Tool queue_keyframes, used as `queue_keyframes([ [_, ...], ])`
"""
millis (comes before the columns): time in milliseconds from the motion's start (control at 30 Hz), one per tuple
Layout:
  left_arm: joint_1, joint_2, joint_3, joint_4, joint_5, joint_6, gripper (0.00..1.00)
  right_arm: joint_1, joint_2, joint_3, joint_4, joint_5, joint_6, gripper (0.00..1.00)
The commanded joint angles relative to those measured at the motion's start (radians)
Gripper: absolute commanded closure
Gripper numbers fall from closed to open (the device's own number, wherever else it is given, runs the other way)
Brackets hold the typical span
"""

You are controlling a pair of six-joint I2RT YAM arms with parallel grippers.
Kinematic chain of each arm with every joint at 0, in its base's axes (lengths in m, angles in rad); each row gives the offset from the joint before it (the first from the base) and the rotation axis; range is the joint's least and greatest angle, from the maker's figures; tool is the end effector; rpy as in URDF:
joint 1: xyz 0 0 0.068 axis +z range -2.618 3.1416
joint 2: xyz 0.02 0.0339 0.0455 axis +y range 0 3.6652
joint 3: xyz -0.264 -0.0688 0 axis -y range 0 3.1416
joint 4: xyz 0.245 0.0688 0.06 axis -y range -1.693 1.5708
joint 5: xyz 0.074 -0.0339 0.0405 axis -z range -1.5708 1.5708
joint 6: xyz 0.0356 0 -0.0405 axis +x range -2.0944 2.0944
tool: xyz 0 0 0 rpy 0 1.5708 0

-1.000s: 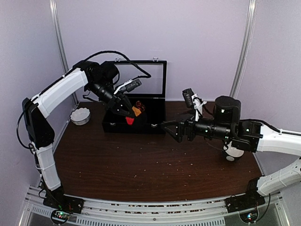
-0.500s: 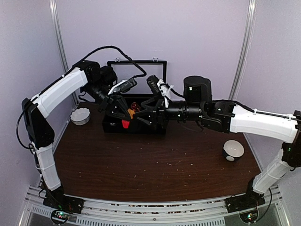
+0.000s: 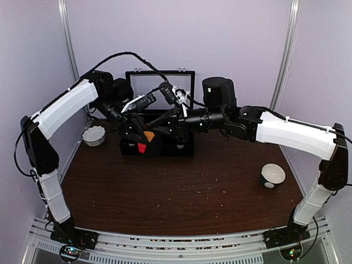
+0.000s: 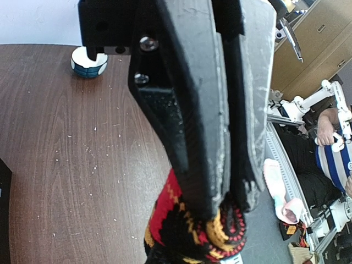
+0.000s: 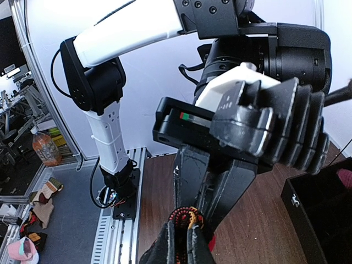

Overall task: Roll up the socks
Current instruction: Adjust the sock.

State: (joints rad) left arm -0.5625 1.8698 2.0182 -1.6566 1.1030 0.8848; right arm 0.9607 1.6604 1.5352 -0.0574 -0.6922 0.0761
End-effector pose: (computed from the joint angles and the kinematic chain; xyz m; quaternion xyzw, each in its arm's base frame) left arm 0.2680 -0.2065 0.3715 0.5760 0.6271 -0.5126 0.1103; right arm 0.2071 0.3359 0.3870 -0.5056 0.5606 0.5247 0.3935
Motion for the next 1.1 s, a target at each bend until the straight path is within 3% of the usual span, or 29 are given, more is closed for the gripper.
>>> queue_keyframes([
  [0, 0.000, -0.032, 0.016, 0.003, 0.024, 0.015, 0.84, 0.004, 0.019, 0.001, -0.109, 0.031, -0.006, 1.00],
  [33, 0.000, -0.034, 0.016, 0.013, 0.013, 0.002, 0.73, 0.005, 0.010, -0.008, -0.097, 0.068, -0.004, 1.00],
  [100, 0.001, -0.037, 0.012, 0.036, -0.004, -0.021, 0.64, 0.012, -0.015, -0.044, -0.055, 0.181, 0.013, 1.00],
  [233, 0.000, -0.060, -0.031, 0.104, -0.017, -0.061, 0.62, 0.026, -0.051, -0.113, 0.047, 0.347, 0.048, 1.00],
  [400, -0.013, -0.066, -0.069, 0.161, -0.049, -0.092, 0.63, 0.057, -0.040, -0.118, 0.085, 0.444, 0.058, 1.00],
  [500, -0.018, -0.058, -0.073, 0.182, -0.064, -0.103, 0.68, 0.066, -0.007, -0.087, 0.093, 0.451, 0.075, 1.00],
  [567, -0.018, -0.049, -0.067, 0.190, -0.072, -0.107, 0.78, 0.074, 0.010, -0.076, 0.113, 0.447, 0.088, 1.00],
  [633, -0.019, -0.039, -0.065, 0.202, -0.097, -0.111, 0.98, 0.077, 0.024, -0.064, 0.124, 0.435, 0.098, 1.00],
  [700, -0.016, -0.026, -0.070, 0.222, -0.140, -0.116, 1.00, 0.078, 0.028, -0.060, 0.134, 0.434, 0.110, 1.00],
  [733, -0.011, -0.023, -0.077, 0.244, -0.175, -0.127, 1.00, 0.076, 0.025, -0.058, 0.130, 0.443, 0.109, 0.94],
  [800, 0.022, -0.023, -0.098, 0.316, -0.224, -0.179, 1.00, 0.064, 0.017, -0.049, 0.107, 0.471, 0.110, 0.67],
  [933, 0.147, -0.026, -0.117, 0.542, -0.344, -0.322, 1.00, 0.012, -0.039, -0.101, 0.120, 0.523, 0.141, 0.38],
  [1067, 0.269, -0.013, -0.135, 0.801, -0.454, -0.411, 1.00, -0.013, -0.124, -0.211, 0.193, 0.577, 0.126, 0.35],
])
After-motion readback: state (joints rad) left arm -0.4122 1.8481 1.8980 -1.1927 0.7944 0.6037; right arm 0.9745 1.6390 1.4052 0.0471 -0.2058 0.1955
